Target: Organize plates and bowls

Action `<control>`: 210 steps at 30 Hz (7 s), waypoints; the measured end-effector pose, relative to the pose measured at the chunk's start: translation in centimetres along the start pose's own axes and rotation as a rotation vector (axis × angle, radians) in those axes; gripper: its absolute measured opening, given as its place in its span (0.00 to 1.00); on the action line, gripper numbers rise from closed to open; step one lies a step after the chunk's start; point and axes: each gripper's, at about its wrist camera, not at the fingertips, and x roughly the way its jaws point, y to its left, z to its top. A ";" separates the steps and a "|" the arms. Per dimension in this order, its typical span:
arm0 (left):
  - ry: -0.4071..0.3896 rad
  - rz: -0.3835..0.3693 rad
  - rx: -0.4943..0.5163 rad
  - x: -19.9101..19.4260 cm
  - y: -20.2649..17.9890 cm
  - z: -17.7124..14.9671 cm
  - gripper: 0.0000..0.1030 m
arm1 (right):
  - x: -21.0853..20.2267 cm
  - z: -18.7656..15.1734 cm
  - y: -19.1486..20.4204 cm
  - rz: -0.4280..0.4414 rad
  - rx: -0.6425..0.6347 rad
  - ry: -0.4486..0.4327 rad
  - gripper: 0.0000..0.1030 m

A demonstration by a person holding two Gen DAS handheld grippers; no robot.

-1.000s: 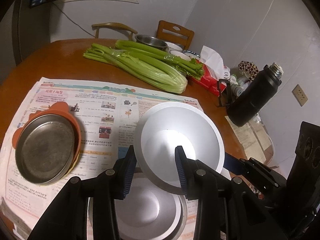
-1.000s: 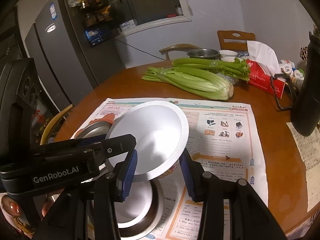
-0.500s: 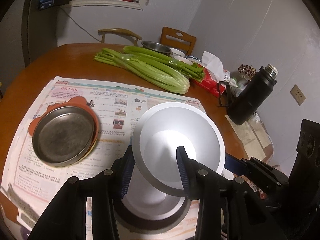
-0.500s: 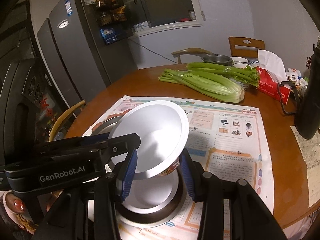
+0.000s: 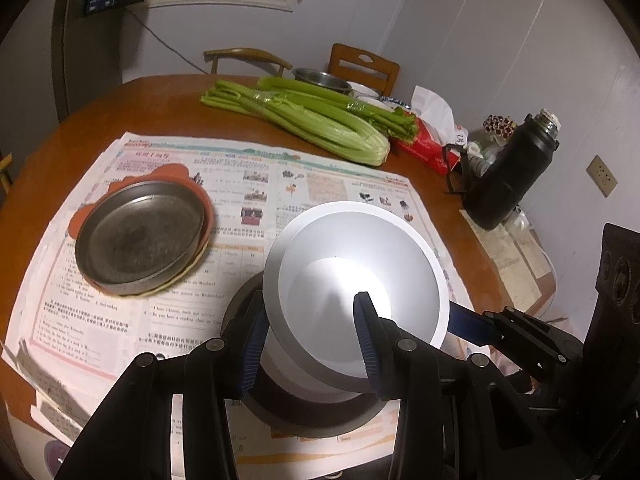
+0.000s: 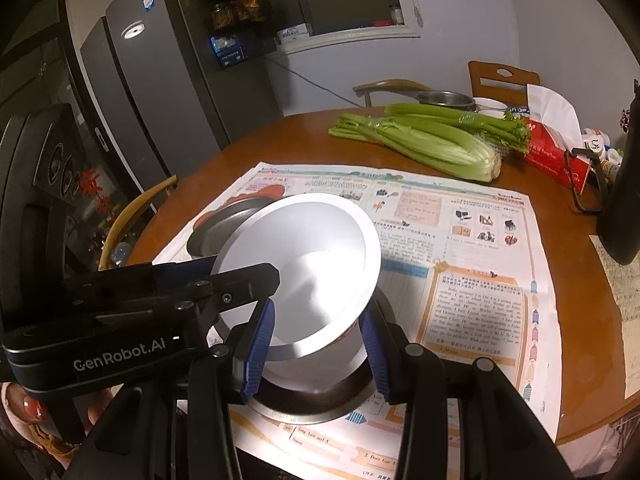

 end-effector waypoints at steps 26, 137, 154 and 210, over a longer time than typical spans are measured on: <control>0.041 0.046 0.006 1.8 0.7 -1.7 0.42 | 1.8 -1.9 0.7 -0.037 -0.039 0.050 0.43; 0.112 0.052 -0.074 5.7 4.8 -2.8 0.60 | 6.5 -3.8 -3.4 0.065 0.154 0.170 0.58; 0.146 -0.014 -0.087 6.2 5.0 -3.3 0.56 | 7.1 -3.9 -2.0 0.075 0.111 0.167 0.59; -0.024 0.128 -0.175 3.5 18.7 7.0 0.56 | 16.2 9.4 8.9 0.115 -0.075 0.148 0.59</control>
